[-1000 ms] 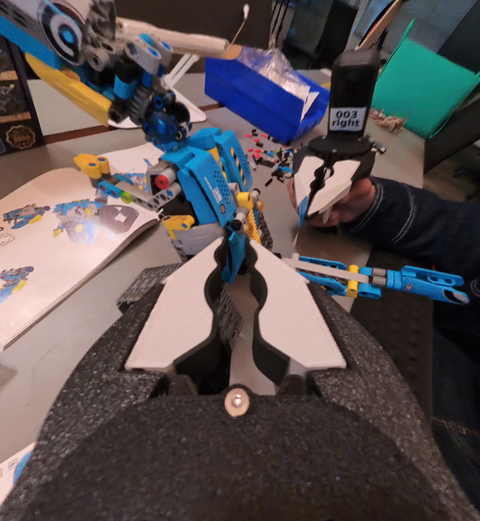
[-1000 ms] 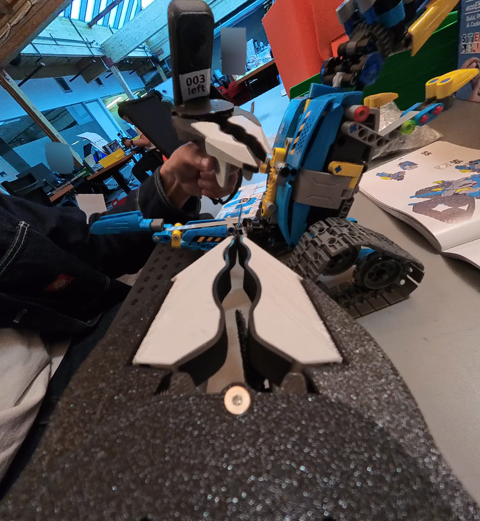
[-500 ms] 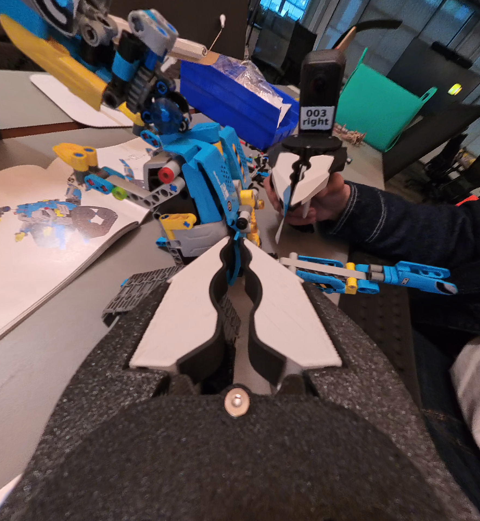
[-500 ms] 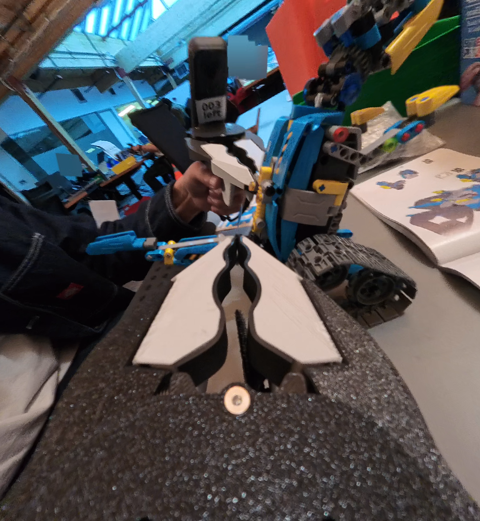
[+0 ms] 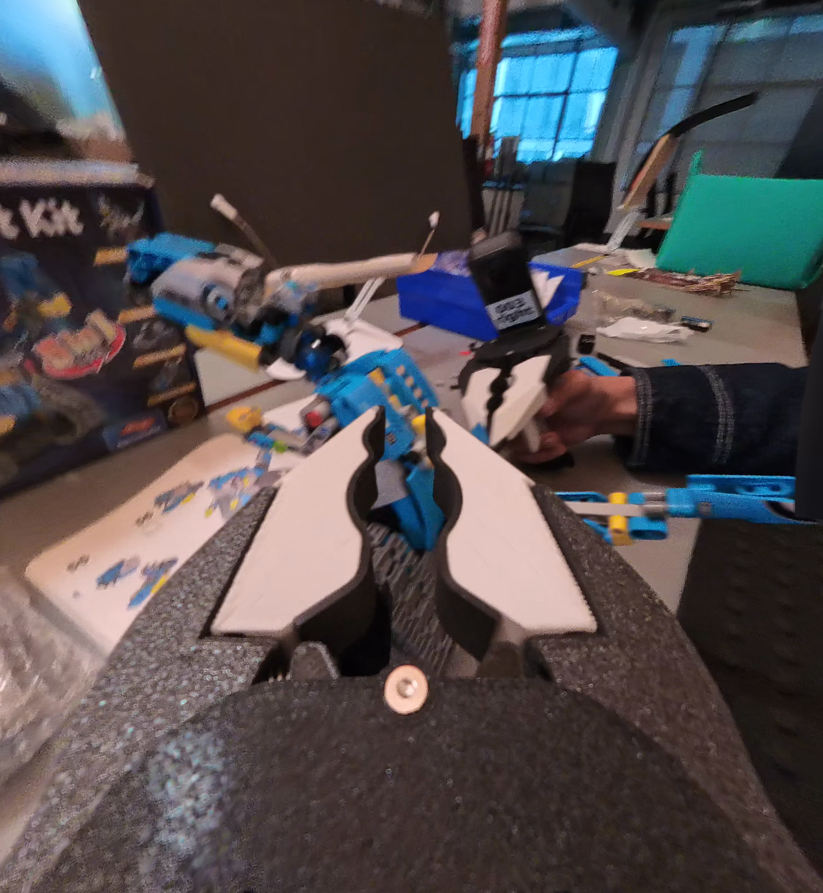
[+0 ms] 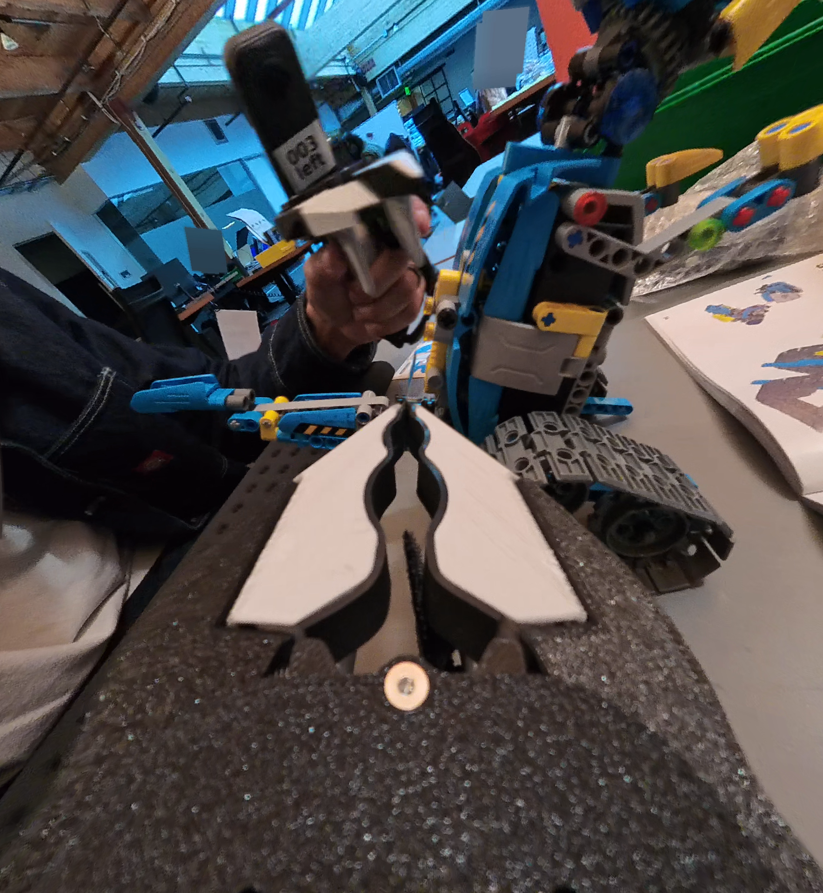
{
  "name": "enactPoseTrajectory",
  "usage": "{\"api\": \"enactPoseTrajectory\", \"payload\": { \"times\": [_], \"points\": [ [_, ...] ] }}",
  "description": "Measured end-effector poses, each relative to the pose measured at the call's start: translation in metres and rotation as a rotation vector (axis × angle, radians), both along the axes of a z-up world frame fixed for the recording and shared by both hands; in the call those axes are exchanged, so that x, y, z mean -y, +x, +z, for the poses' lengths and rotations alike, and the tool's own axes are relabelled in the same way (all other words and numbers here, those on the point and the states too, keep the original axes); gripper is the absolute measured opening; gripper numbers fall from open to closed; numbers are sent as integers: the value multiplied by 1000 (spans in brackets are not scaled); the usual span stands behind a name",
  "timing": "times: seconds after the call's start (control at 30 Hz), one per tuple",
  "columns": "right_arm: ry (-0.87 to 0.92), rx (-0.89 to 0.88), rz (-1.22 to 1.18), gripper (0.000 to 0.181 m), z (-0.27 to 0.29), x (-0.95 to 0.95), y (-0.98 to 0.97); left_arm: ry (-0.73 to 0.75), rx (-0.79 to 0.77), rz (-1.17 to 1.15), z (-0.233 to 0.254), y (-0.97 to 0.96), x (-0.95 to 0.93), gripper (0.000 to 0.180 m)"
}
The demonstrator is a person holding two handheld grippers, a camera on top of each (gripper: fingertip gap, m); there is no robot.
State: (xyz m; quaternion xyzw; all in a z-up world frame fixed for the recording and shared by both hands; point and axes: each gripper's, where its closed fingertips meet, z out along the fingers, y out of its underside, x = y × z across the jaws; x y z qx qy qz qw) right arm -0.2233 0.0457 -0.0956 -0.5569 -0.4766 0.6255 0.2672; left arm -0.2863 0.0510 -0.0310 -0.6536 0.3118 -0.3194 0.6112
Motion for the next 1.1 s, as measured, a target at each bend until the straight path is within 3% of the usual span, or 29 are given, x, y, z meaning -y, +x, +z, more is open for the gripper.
{"api": "enactPoseTrajectory", "payload": {
  "times": [0.17,0.4,0.47,0.6,0.7,0.9,1.03,1.1],
  "points": [
    [122,14,-31,0,4,2,1,31,-228,-72,-26,39,11,15],
    [356,36,-17,0,15,20,3,-57,-209,-189,-33,59,20,19],
    [365,53,-12,0,13,21,2,-71,-197,-219,-32,63,23,18],
    [352,57,-11,0,12,21,2,-63,-231,-225,-38,65,23,0],
    [333,58,-8,0,13,21,2,-53,-221,-226,-37,65,23,0],
    [302,46,-9,24,9,23,3,-44,-206,-216,-43,64,23,0],
    [261,24,-17,20,13,21,3,-32,-167,-227,-38,62,25,0],
    [289,87,-91,35,3,6,5,-15,-130,-224,-31,58,25,0]
  ]
}}
